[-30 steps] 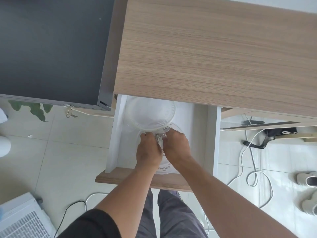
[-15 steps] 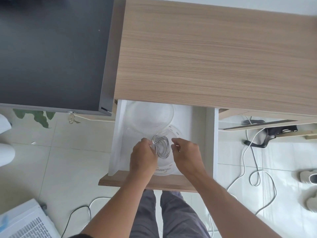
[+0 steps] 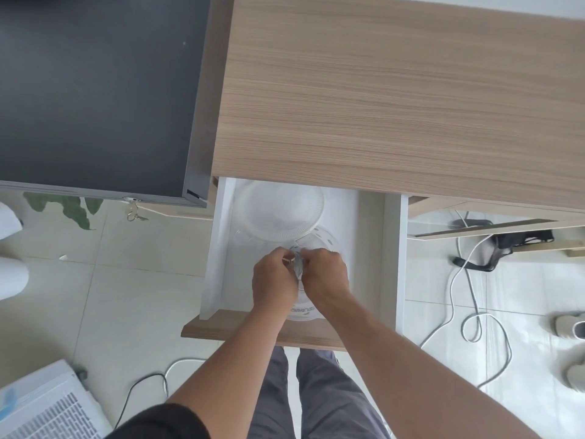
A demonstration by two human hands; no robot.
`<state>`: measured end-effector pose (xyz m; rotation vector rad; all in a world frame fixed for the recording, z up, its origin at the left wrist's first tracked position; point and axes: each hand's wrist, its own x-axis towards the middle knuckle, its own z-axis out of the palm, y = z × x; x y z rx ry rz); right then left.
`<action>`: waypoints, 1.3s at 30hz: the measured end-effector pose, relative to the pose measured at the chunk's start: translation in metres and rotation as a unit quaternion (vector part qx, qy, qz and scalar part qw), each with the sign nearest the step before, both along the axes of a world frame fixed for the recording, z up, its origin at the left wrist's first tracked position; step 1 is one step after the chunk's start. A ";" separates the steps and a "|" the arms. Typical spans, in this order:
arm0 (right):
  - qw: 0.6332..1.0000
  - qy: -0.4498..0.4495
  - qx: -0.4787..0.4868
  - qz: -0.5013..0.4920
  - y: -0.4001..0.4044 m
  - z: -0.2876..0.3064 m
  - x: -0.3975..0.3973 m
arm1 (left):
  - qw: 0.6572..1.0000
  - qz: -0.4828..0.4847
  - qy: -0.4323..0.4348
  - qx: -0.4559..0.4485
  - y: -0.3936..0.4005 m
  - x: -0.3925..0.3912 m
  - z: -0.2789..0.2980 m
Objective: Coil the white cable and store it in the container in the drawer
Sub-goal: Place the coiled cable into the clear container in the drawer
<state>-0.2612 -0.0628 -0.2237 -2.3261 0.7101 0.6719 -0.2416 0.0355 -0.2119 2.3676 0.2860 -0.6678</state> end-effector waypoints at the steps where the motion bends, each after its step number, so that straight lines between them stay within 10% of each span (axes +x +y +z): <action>1: 1.000 -0.001 0.013 -0.022 0.001 0.000 0.001 | 1.000 0.005 0.003 -0.007 -0.001 -0.001 -0.001; 18: 0.987 0.012 0.155 -0.028 -0.006 -0.016 0.017 | 0.997 -0.078 0.023 0.009 -0.011 -0.008 -0.013; 26: 0.966 -0.017 -0.061 0.250 -0.006 -0.019 0.014 | 0.998 0.015 0.056 -0.002 -0.015 -0.008 -0.005; 39: 0.991 0.002 -0.023 0.132 0.002 -0.014 0.014 | 0.999 0.029 0.025 0.008 -0.008 -0.007 -0.003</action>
